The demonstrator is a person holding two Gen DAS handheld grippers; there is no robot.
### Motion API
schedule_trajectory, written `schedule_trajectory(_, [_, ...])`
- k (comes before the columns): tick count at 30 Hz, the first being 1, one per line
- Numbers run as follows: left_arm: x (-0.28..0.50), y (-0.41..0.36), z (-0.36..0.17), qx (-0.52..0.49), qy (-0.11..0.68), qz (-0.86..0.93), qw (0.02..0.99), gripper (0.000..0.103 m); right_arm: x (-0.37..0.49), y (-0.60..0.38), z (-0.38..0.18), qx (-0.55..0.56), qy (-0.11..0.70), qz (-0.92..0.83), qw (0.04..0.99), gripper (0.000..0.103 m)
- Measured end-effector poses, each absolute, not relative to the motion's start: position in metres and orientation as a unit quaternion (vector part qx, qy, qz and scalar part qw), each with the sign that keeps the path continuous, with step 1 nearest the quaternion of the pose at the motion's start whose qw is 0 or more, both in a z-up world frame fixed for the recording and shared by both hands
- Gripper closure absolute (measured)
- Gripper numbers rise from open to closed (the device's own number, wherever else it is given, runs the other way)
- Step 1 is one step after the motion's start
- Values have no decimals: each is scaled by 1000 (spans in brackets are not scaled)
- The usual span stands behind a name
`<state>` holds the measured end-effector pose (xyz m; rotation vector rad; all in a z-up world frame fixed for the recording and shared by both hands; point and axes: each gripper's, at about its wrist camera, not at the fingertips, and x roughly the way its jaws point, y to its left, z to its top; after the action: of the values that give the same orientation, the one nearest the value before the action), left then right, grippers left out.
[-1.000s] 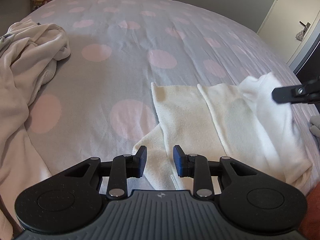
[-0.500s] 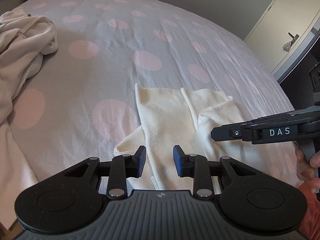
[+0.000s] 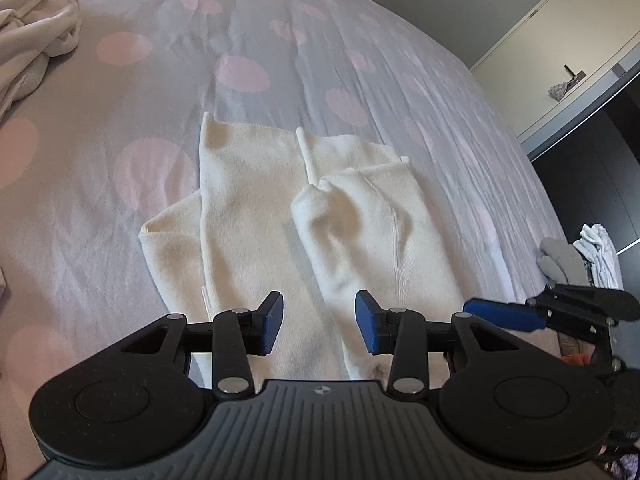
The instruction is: Fold clothes
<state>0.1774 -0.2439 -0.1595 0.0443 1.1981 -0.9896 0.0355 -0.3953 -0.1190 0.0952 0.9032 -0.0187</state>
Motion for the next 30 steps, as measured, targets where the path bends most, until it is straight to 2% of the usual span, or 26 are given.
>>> schedule_trajectory(4, [156, -245, -161, 45, 555, -409, 723, 62, 13, -367, -130, -12, 422, 3, 906, 62])
schedule_trajectory(7, [143, -243, -165, 59, 563, -390, 727, 61, 7, -349, -142, -65, 415, 3, 908, 44])
schedule_trajectory(15, [123, -257, -171, 119, 557, -380, 729, 61, 10, -318, -168, -193, 414, 8, 890, 44])
schedule_trajectory(20, [125, -257, -174, 120, 562, -380, 725, 60, 12, -308, -182, -266, 409, 6, 873, 44])
schedule_trajectory(24, [124, -259, -174, 120, 563, -380, 724, 60, 14, -306, -189, -295, 409, 8, 864, 52])
schedule_trajectory(30, [124, -257, -174, 114, 565, -381, 723, 58, 17, -308, -192, -305, 414, 8, 858, 75])
